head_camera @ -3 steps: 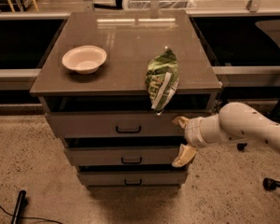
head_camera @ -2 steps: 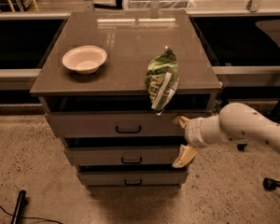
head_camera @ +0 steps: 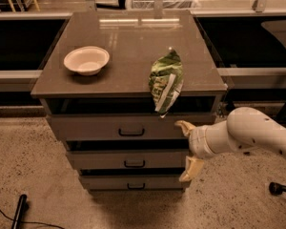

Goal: Close top drawer

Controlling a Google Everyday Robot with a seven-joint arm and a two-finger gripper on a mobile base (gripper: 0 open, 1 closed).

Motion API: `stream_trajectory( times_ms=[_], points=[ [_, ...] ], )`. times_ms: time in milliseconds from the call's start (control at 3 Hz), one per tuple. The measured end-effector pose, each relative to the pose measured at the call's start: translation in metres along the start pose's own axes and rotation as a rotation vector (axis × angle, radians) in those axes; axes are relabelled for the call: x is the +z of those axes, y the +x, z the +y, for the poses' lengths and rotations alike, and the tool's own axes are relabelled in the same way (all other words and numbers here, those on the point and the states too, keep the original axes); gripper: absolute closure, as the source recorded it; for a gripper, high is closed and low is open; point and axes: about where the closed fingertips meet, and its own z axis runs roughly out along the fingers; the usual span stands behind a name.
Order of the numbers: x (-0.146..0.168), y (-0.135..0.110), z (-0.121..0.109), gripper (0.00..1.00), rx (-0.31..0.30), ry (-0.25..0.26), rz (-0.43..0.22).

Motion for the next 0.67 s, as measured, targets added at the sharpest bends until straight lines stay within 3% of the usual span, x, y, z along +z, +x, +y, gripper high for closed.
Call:
stream_trajectory(
  times_ms=[333,667],
  points=[
    [0.0054,-0.0188,0.0227,0.0,-0.084,-0.082,0.006],
    [0.0054,-0.0188,0.0227,0.0,-0.084,-0.082,0.006]
  ],
)
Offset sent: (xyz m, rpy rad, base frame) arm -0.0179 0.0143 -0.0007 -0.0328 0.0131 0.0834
